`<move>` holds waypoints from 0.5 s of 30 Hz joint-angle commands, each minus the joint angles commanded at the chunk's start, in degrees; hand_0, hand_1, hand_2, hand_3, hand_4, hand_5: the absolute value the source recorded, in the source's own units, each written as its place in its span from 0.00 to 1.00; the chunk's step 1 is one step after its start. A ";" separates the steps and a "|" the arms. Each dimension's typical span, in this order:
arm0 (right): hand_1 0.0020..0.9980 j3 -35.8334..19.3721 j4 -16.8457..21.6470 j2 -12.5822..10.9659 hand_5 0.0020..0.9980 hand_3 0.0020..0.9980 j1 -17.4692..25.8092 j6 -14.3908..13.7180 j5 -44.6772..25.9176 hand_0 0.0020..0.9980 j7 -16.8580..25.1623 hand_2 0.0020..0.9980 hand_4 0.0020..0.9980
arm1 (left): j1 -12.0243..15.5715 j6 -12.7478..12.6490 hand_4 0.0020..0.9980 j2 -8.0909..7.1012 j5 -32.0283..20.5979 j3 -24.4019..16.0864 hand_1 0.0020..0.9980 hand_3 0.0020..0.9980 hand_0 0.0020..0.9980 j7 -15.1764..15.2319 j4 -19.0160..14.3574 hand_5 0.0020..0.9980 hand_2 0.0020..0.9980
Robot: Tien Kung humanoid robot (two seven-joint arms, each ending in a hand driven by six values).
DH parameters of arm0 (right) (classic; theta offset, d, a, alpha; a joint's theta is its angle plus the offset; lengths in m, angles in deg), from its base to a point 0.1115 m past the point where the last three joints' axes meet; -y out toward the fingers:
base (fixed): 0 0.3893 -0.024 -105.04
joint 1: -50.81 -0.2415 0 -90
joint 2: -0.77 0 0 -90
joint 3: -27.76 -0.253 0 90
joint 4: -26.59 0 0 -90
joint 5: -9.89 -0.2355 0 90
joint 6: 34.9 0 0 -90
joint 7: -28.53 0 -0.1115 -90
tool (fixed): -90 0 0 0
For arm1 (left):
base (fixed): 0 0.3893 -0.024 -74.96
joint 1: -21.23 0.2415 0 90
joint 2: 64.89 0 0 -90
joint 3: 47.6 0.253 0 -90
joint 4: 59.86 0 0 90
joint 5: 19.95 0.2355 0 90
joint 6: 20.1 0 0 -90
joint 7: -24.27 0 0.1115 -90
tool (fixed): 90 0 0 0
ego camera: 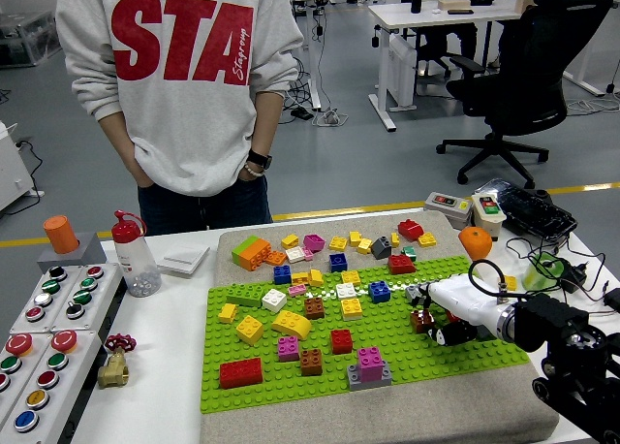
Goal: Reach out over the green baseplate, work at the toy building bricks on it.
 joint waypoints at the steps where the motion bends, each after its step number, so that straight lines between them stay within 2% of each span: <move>1: 0.68 0.02 -0.11 0.05 0.31 0.74 0.01 -0.07 0.08 0.81 -0.06 0.67 0.58 | 0.03 0.00 0.36 0.01 0.00 0.00 0.62 0.45 0.66 0.01 0.00 1.00 0.63; 15: 0.68 0.17 -1.16 0.49 0.32 0.74 -0.13 -0.58 1.22 0.80 -0.51 0.68 0.58 | -0.03 -0.10 0.36 -0.10 0.18 -0.24 0.62 0.44 0.66 0.04 0.03 1.00 0.63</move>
